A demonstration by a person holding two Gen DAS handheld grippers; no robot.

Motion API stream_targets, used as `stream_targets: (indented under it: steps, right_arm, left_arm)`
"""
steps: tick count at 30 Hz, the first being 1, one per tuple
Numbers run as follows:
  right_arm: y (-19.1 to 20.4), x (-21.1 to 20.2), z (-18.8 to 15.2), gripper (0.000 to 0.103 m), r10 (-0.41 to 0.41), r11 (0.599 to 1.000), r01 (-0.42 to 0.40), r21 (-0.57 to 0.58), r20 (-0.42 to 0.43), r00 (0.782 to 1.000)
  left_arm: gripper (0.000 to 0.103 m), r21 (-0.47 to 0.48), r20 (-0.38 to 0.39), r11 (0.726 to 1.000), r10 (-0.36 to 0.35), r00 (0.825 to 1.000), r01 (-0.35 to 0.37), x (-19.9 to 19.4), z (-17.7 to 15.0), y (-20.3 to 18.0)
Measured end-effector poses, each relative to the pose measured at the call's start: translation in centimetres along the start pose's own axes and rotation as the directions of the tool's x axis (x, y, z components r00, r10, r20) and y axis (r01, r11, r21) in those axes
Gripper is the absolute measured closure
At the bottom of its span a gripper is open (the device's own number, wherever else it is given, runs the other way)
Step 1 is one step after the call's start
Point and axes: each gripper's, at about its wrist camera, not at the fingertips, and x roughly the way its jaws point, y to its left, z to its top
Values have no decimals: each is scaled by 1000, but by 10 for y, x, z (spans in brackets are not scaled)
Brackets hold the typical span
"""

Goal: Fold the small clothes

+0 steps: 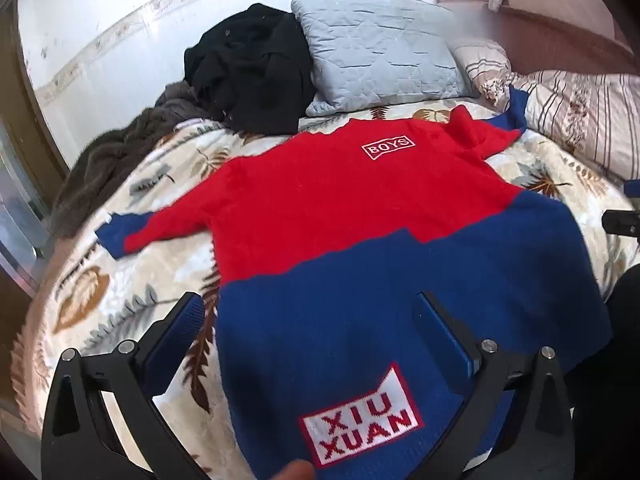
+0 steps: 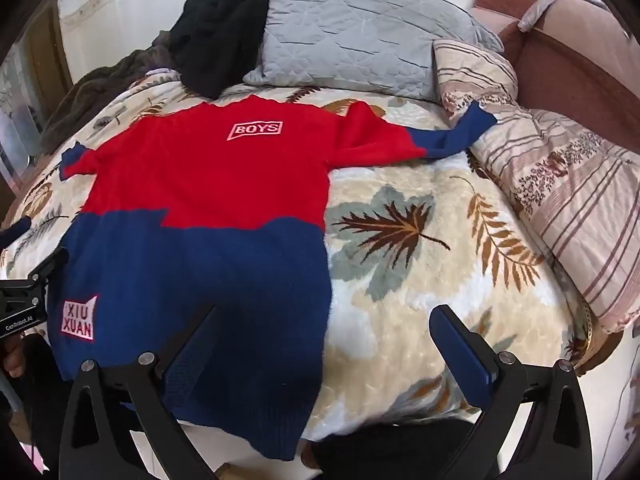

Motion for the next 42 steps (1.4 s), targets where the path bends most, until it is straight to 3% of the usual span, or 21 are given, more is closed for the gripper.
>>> stream_targets:
  steps: [3, 4, 6, 15, 21, 26, 32, 42]
  right_arm:
    - [-7, -12, 1, 0, 45, 999, -45, 0, 46, 998]
    - [-1, -19, 3, 0, -2, 1000, 3, -19, 39, 999]
    - [7, -28, 3, 0, -12, 999, 14, -33, 47, 999]
    - [11, 7, 10, 0, 58, 998, -58, 2, -22, 998]
    - [-2, 13, 4, 0, 72, 997, -72, 23, 1, 997]
    - [-30, 18, -4, 0, 27, 999, -26, 46, -29, 999]
    - [-58, 26, 3, 0, -6, 992, 13, 126, -57, 998]
    - [-34, 45, 20, 1, -12, 999, 15, 47, -51, 999]
  left_arm:
    - [0, -23, -35, 999, -47, 998, 46, 4, 3, -5]
    - [0, -46, -29, 997, -65, 997, 63, 3, 3, -4]
    - [0, -130, 0, 985, -111, 994, 110, -3, -6, 10]
    - [0, -105, -79, 994, -41, 996, 32, -12, -15, 13]
    - [0, -130, -135, 991, -7, 991, -11, -8, -5, 17]
    - [0, -167, -131, 986, -48, 990, 26, 1, 12, 7]
    - [0, -125, -101, 990, -80, 992, 68, 12, 26, -9]
    - [0, -196, -98, 978, -87, 991, 66, 39, 27, 6]
